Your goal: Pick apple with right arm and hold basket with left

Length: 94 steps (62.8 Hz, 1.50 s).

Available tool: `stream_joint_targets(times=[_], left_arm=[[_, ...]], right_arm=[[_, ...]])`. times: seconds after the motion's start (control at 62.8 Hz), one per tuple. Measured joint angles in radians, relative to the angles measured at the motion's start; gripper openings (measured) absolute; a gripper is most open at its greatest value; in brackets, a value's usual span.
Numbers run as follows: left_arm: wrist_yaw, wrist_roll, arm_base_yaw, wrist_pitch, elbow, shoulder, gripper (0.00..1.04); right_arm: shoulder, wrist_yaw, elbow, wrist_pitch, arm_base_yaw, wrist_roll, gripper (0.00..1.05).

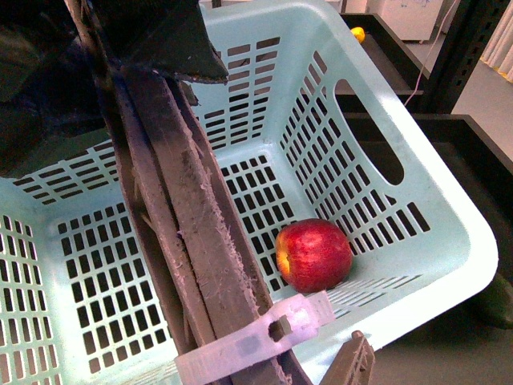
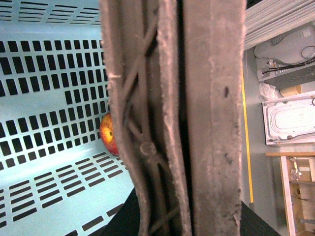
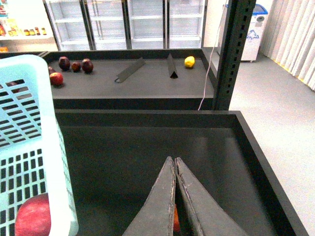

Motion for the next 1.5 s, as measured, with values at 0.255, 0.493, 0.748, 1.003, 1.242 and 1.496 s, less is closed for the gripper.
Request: stream_joint_targets(times=[0.255,0.493,0.748,1.003,1.242,1.496], left_arm=[[-0.004,0.000,0.000,0.000,0.000,0.000,0.16],[-0.002,0.000,0.000,0.000,0.000,0.000,0.16],[-0.004,0.000,0.000,0.000,0.000,0.000,0.16],[-0.003,0.000,0.000,0.000,0.000,0.000,0.16],[-0.003,0.000,0.000,0.000,0.000,0.000,0.16],[-0.003,0.000,0.000,0.000,0.000,0.000,0.16]], right_arm=[[-0.077,0.000,-0.030,-0.048,0.000,0.000,0.02],[-0.145,0.000,-0.044,-0.069,0.000,0.000,0.02],[-0.327,0.000,-0.044,-0.259,0.000,0.000,0.02],[-0.332,0.000,-0.044,-0.264,0.000,0.000,0.02],[-0.333,0.000,-0.044,-0.264,0.000,0.000,0.34],[-0.333,0.000,-0.044,-0.264,0.000,0.000,0.78]])
